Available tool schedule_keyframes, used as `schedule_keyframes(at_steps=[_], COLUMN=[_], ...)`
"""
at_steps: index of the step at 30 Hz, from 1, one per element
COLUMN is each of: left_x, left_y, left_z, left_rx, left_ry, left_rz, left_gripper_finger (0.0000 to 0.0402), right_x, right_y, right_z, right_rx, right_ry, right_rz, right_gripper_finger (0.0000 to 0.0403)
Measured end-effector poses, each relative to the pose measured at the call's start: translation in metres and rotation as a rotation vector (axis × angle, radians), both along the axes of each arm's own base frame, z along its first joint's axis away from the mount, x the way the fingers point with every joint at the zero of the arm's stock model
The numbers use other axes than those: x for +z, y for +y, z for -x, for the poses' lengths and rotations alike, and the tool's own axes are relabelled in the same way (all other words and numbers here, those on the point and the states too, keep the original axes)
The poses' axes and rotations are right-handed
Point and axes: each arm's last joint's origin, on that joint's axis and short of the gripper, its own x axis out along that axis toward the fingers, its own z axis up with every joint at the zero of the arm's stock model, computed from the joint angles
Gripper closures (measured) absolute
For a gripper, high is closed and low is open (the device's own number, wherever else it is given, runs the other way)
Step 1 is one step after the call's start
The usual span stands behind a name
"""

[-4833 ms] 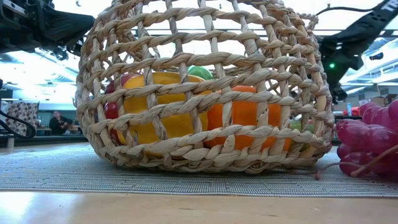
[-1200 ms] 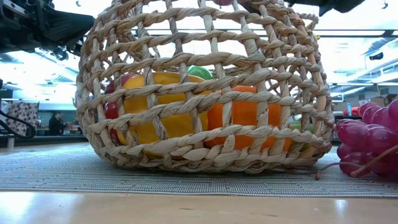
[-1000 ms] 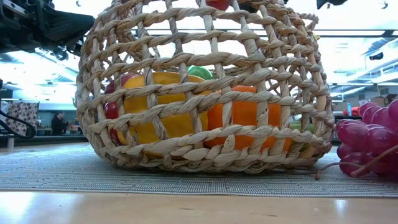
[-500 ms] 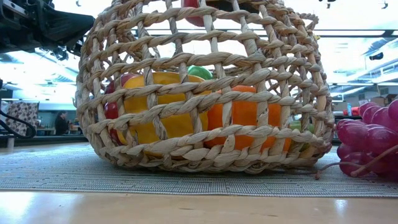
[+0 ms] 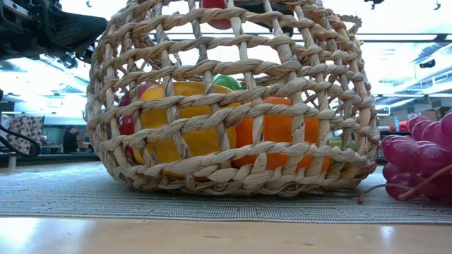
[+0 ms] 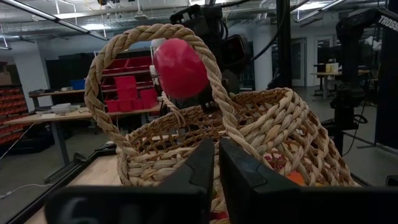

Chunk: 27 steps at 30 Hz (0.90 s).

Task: Build produce basket
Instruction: Put the red apple into the brown basket

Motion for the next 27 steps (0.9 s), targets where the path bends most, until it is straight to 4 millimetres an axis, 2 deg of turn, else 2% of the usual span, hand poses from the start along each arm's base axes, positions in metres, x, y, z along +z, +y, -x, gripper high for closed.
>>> schedule_keyframes(at_steps=[8, 11, 16, 23, 27], left_x=[0.0, 0.0, 0.0, 0.0, 0.0], left_y=[0.0, 0.0, 0.0, 0.0, 0.0], left_z=[0.0, 0.0, 0.0, 0.0, 0.0], left_rx=[0.0, 0.0, 0.0, 0.0, 0.0], left_ry=[0.0, 0.0, 0.0, 0.0, -0.001], left_rz=[0.0, 0.0, 0.0, 0.0, 0.0], left_gripper_finger=[0.0371, 0.0367, 0.0367, 0.0374, 0.0372], right_x=[0.0, 0.0, -0.003, -0.022, -0.039], right_y=[0.0, -0.002, -0.014, -0.038, -0.043], right_z=[0.0, 0.0, -0.003, -0.013, -0.022], right_rx=[-0.001, -0.009, 0.014, 0.064, 0.07], right_ry=[-0.007, -0.025, -0.036, 0.046, 0.089], right_rz=[-0.032, -0.115, -0.349, -0.55, -0.661], right_gripper_finger=[0.0056, 0.0056, 0.0056, 0.0056, 0.0056])
